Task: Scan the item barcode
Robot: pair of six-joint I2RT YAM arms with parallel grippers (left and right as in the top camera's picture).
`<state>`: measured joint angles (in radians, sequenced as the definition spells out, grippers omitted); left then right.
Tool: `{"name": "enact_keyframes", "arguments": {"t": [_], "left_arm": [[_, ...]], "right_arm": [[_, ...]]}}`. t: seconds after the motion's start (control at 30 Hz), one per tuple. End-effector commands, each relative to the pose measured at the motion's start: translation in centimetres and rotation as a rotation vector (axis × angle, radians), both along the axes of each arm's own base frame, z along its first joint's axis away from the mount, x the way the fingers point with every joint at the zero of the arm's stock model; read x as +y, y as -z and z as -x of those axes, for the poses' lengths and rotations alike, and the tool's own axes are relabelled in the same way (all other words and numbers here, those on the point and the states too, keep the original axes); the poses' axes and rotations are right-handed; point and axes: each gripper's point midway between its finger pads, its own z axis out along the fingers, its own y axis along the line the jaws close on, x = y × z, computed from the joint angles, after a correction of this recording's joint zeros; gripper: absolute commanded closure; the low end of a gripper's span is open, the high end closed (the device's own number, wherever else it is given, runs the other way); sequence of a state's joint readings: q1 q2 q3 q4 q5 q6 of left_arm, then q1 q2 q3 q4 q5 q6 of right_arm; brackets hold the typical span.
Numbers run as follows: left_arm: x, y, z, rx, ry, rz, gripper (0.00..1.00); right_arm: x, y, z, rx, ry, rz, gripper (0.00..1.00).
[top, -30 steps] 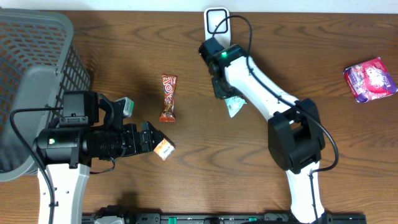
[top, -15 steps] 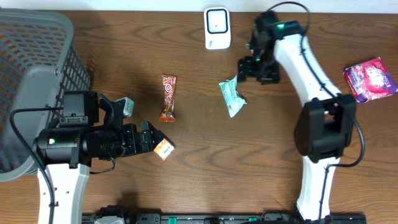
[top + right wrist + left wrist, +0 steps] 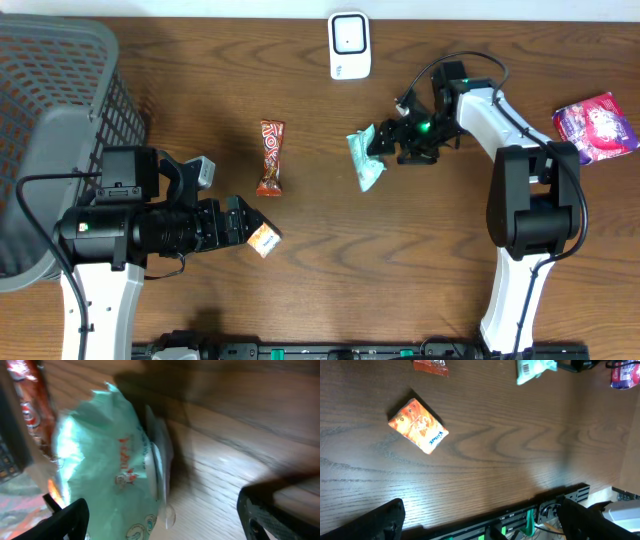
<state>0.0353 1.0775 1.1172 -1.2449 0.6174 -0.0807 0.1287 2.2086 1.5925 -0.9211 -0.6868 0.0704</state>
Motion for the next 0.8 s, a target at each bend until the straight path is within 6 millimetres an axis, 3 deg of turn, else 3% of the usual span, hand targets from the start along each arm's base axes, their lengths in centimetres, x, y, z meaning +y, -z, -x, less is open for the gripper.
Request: {"name": "enact_keyframes", "arguments": {"t": [0.0, 0.13, 0.33, 0.5, 0.67, 0.77], "left_arm": [[0.1, 0.2, 0.1, -0.002, 0.009, -0.011, 0.02], [0.1, 0.2, 0.1, -0.001, 0.009, -0.011, 0.02], [0.1, 0.2, 0.1, -0.001, 0.009, -0.011, 0.02], [0.1, 0.2, 0.1, -0.002, 0.009, -0.011, 0.02], [0.1, 0.2, 0.1, -0.001, 0.009, -0.011, 0.02], [0.1, 0.2, 0.1, -0.002, 0.009, -0.011, 0.02]], "right_arm": [[1.4, -0.1, 1.0, 0.005, -0.029, -0.056, 0.09], [1.8, -0.3, 0.9, 0.007, -0.021, -0.077, 0.13], [3.3, -2.4, 0.4, -0.012, -0.029, -0.214, 0.15], [3.8, -2.4, 0.3, -0.01, -0.022, -0.217, 0.15], [3.0, 0.4, 0.6, 0.035, 0.041, 0.005, 0.15], [3.4, 1.1, 1.1, 0.031, 0.025, 0.04, 0.15]]}}
